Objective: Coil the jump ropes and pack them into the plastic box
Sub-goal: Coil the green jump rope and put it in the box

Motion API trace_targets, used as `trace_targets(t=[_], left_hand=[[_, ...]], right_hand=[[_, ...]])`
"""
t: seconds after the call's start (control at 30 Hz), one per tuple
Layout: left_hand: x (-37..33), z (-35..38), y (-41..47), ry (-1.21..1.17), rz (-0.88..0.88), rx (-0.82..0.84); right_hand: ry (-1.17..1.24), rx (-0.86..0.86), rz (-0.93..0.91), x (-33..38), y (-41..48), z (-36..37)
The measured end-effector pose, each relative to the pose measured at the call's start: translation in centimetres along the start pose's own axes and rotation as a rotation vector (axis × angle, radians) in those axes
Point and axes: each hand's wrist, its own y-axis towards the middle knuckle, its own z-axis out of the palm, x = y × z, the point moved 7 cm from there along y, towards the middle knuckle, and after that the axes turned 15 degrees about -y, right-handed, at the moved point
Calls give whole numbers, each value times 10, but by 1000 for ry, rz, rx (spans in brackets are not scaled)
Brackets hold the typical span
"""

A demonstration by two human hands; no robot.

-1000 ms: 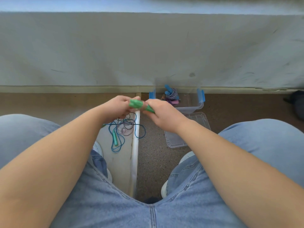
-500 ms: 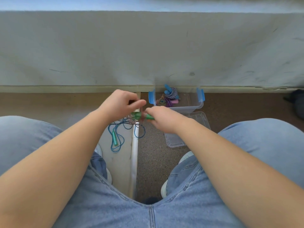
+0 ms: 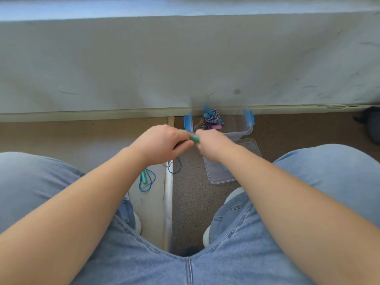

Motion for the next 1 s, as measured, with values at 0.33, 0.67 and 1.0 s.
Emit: trace_targets(t=[0.33,0.67,1.0], left_hand=[[72,-10,-21,-639,-711,-72],[14,3,-2,-152,-163,75],[80,-13,-11,-497,-616,-119]], right_hand=[[392,-218,-338,42,-28,-35],[234,-94,80,2,-6,-17],[520,-52,-349,49,-36,-44]])
